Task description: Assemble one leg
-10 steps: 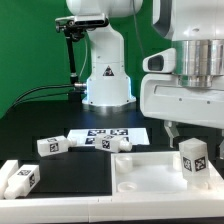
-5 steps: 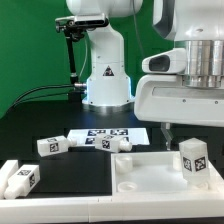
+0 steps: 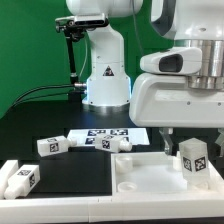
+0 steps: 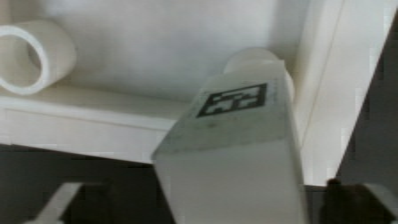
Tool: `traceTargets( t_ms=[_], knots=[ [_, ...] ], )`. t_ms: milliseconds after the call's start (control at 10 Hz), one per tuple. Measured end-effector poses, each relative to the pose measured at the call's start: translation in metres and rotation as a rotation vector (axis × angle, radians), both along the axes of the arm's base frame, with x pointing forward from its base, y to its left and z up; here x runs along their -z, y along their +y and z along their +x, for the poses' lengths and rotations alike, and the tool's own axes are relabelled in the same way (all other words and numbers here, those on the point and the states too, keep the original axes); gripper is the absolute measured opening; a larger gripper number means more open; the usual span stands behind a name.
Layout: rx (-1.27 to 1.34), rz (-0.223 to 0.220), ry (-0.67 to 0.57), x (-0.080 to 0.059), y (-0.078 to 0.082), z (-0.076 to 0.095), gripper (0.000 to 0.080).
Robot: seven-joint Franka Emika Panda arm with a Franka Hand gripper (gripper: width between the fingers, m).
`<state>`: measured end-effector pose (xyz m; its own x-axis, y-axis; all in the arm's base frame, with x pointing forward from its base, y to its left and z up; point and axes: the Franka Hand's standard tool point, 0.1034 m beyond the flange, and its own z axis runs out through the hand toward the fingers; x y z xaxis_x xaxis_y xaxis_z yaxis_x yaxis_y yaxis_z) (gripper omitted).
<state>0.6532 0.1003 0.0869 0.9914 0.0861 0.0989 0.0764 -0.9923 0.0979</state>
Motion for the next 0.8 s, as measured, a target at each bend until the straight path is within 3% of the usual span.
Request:
traceTargets(
  t_ms=[100,200,800],
  knots=[
    [-0.001,0.0,0.0,0.0,-0.0002,0.0,0.038],
    [0.043,0.008,-0.012,-0.0017,0.0008,0.002,0.0291],
    [0.735,0.087,-0.071,-0.0004,0.0018,0.002,0.029]
  ],
)
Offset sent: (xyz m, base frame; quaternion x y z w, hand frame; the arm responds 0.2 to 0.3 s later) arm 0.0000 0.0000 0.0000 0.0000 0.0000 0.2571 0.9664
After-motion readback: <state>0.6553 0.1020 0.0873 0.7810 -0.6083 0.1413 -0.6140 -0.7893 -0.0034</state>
